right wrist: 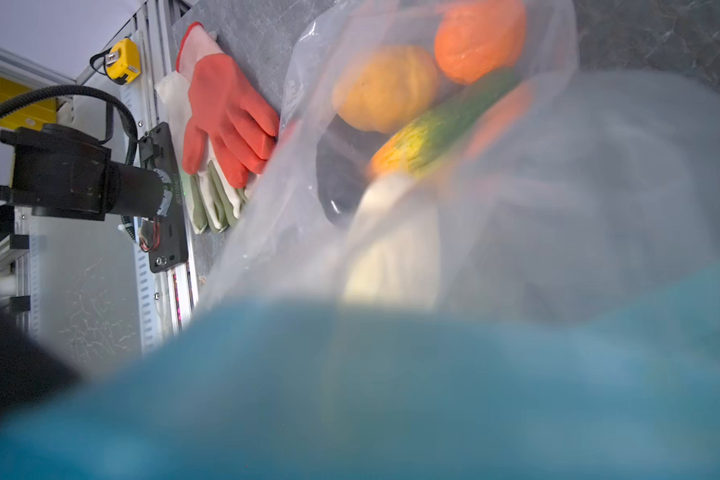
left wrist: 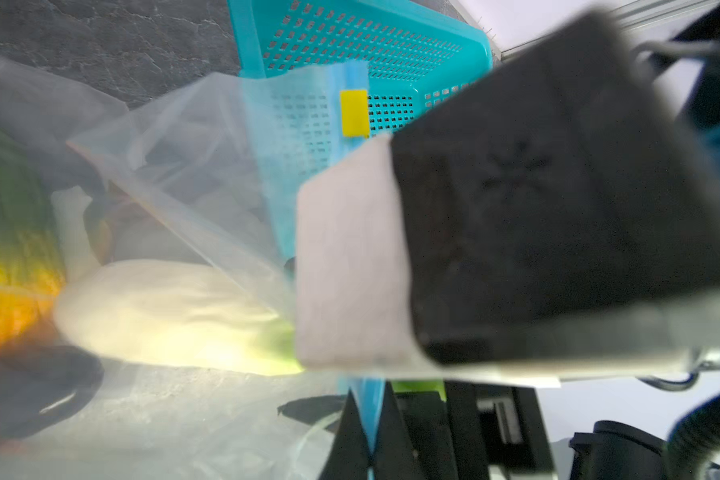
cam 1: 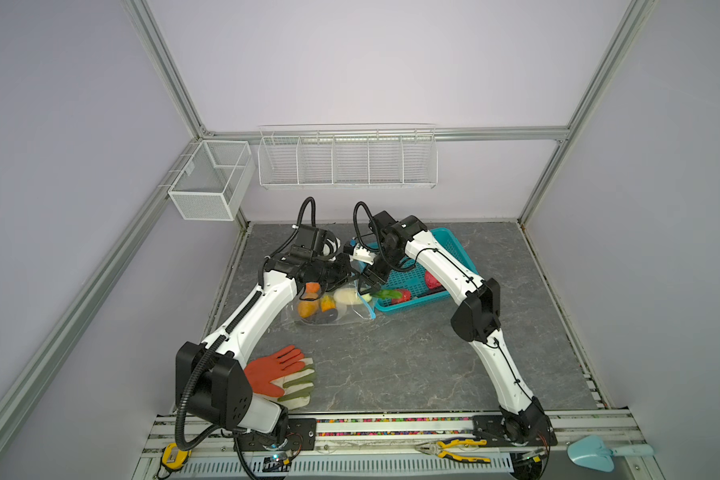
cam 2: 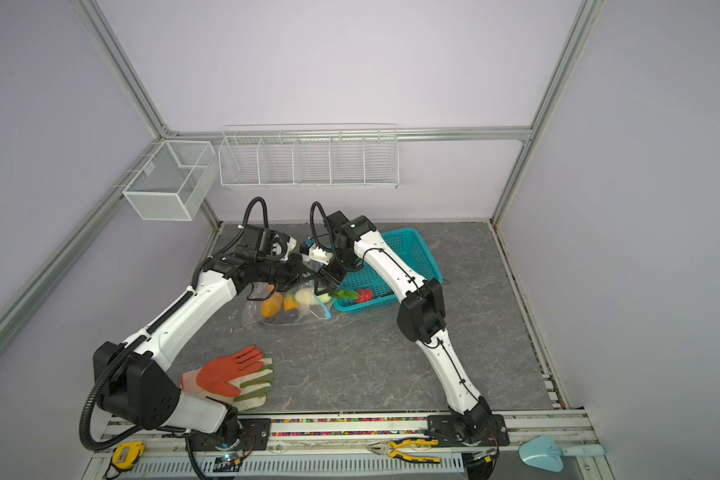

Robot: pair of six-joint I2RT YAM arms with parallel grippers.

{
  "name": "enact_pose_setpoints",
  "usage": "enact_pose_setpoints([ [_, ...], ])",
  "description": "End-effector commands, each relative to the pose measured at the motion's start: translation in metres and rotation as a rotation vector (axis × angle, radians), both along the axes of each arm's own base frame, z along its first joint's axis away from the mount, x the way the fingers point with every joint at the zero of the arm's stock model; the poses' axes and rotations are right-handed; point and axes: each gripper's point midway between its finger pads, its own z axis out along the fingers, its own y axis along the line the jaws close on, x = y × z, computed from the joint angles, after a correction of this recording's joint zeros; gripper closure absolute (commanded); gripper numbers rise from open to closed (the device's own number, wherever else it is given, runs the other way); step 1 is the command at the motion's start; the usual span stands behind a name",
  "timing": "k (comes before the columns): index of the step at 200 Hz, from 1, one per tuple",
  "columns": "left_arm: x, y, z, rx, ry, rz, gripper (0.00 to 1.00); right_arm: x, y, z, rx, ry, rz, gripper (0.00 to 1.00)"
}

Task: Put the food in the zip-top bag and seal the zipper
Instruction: 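Push the white radish down into the clear bag with the right gripper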

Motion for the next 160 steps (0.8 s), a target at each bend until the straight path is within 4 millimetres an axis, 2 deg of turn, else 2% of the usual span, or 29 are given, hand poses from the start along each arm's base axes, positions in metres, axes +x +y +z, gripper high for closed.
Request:
enact_pose_setpoints([
  [1,-0.008,-0.004,0.0,-0.016,0.009,-0.024,1.0,0.018,0.017,0.011,0.092,-0.024,-0.047,0.27],
  [29,-0.009,-0.003,-0.003,-0.007,0.011,-0.023,1.0,0.022,0.014,0.02,0.113,-0.013,-0.075,0.26],
  [55,-0.008,-0.003,-0.002,-0.009,0.01,-0.02,1.0,0.026,0.002,0.054,0.174,-0.013,-0.135,0.28],
  [81,-0.004,-0.001,0.005,-0.009,-0.003,-0.015,1.0,0.043,-0.016,0.094,0.284,-0.065,-0.273,0.3],
  [97,-0.003,0.002,0.011,-0.012,-0.013,-0.006,1.0,0.05,-0.032,0.108,0.34,-0.082,-0.361,0.31],
  [109,-0.001,0.005,0.017,-0.019,-0.023,-0.001,1.0,0.053,-0.043,0.109,0.355,-0.092,-0.416,0.31],
  [123,-0.001,0.008,0.025,-0.032,-0.027,0.004,1.0,0.05,-0.048,0.101,0.353,-0.081,-0.436,0.31],
  [160,-0.001,0.013,0.046,-0.049,-0.056,0.012,1.0,0.043,-0.039,0.068,0.326,0.042,-0.443,0.33],
])
